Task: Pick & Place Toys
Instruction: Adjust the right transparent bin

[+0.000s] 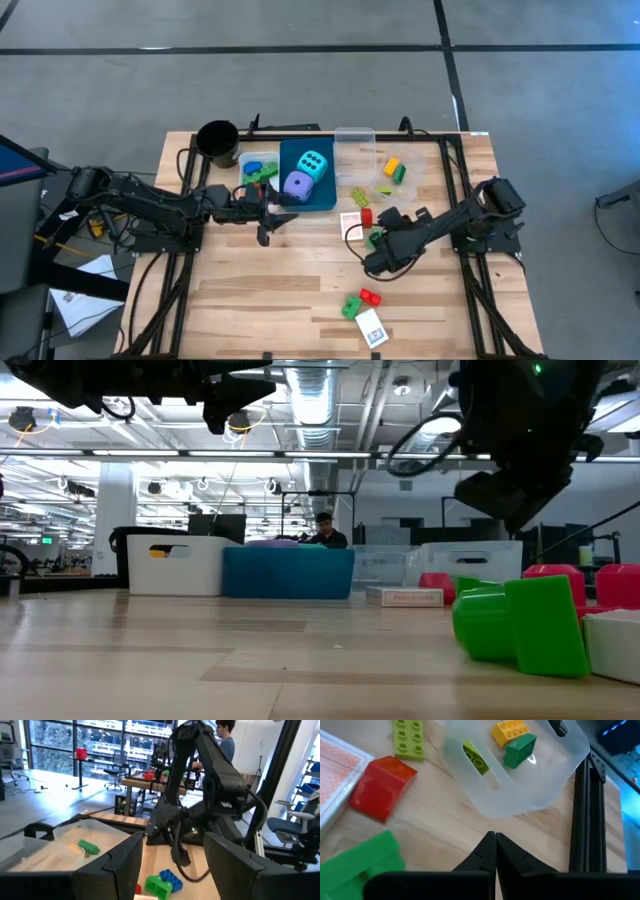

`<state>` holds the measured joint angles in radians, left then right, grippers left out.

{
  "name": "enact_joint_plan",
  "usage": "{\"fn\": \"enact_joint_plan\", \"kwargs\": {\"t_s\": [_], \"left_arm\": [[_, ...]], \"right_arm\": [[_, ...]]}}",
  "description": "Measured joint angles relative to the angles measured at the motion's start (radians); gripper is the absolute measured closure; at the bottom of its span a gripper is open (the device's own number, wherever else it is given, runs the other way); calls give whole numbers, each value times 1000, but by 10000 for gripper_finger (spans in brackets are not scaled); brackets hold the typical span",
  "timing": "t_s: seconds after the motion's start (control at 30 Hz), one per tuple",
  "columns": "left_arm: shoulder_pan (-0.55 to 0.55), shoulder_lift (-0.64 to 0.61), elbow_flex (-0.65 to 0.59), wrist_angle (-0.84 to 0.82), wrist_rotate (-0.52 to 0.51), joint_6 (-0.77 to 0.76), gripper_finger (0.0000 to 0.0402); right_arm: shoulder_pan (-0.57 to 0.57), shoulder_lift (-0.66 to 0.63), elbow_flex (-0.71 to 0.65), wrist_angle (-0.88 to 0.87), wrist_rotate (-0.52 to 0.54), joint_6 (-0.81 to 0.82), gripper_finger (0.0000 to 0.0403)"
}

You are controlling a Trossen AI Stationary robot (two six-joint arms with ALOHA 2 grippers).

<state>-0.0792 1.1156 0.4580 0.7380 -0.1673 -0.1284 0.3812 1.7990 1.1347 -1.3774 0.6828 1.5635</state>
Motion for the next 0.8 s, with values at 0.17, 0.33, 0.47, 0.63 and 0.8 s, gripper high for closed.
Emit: {"fn": "enact_joint_plan", "kwargs": {"t_s": [0.17,0.33,0.47,0.63,0.8], "left_arm": [[8,0,-1,3,0,-3,198],[8,0,-1,-3,0,-9,198],[8,0,-1,-5,0,-10,198],[7,0,-1,-5,0,-10,198],[1,0,-1,-6,0,-11,198]], "right_arm": [[-12,37,1,8,33,-10,403],[-32,41,1,53,101,-41,403],[-39,37,1,142,122,-124,403],[-47,38,1,209,125,-221,403],[-75,38,1,217,130,-159,403]]}}
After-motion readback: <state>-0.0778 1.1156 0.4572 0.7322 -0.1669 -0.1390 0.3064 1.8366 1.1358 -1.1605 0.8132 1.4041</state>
